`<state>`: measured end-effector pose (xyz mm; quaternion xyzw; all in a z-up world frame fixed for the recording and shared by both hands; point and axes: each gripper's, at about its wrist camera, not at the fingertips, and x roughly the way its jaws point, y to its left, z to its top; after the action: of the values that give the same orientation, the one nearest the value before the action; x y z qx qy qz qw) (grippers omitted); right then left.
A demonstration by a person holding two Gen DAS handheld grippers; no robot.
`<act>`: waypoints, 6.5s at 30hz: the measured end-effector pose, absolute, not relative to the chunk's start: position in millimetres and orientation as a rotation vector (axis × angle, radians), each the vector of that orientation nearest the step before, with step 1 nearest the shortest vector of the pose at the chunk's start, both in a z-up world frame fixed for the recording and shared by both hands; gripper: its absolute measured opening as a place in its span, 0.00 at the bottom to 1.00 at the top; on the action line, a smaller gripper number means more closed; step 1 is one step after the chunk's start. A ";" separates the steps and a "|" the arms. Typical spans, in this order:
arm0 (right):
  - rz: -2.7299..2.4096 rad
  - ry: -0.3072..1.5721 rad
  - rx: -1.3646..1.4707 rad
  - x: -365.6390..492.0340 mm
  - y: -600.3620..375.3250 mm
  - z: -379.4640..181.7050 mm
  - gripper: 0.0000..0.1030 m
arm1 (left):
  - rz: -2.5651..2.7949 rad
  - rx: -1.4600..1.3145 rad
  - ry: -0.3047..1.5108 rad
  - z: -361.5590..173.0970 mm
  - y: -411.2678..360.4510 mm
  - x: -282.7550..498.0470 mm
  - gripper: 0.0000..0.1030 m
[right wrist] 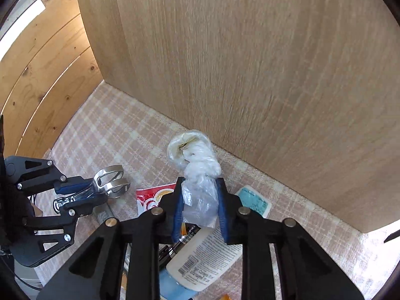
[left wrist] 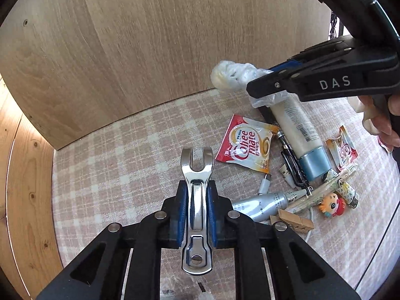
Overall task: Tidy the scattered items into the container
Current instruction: 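Grasp the silver metal clip with left tool while right tool grasps the white plastic bag, then carry both held items over the black tray and open both tools, then move both tools back toward the scattered items, then grasp the clown keychain toy with left tool while right tool grasps a Coffee-mate sachet, then carry both items over the black tray and release them, then move both tools back toward the scattered items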
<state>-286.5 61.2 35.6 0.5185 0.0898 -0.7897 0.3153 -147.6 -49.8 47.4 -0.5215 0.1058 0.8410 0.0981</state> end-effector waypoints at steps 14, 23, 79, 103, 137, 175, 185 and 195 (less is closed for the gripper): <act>-2.243 -0.032 1.210 -194.8 172.1 124.6 0.22 | 2.531 -1.310 0.258 140.1 -2.8 -89.4 0.14; -2.521 -0.183 1.206 -89.8 310.1 144.6 0.22 | 2.287 -1.117 0.315 155.7 111.2 -94.1 0.14; -2.614 -0.273 1.398 -29.4 404.2 108.3 0.43 | 2.439 -1.402 0.196 92.0 47.9 -38.3 0.48; -2.185 0.122 1.445 -174.0 189.8 24.1 0.40 | 2.417 -1.659 -0.219 24.3 30.5 -120.5 0.36; -2.156 -0.024 1.374 -193.2 219.1 30.9 0.03 | 2.425 -1.512 -0.281 58.5 12.3 -83.8 0.33; -3.096 -0.425 1.424 -9.9 632.9 137.0 0.08 | 1.828 -1.014 0.175 183.6 398.9 -39.4 0.45; -3.123 -0.452 1.305 -1.6 619.1 157.4 0.21 | 1.930 -1.010 0.155 189.2 356.4 -54.0 0.44; -2.916 -0.392 1.261 -29.3 546.3 158.7 0.21 | 2.121 -1.125 0.097 164.6 248.4 -66.9 0.44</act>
<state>-29.3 546.3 158.7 0.3936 -0.1224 -0.9106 -0.0297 -66.9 248.4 164.6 -0.4367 0.0376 0.8232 0.3610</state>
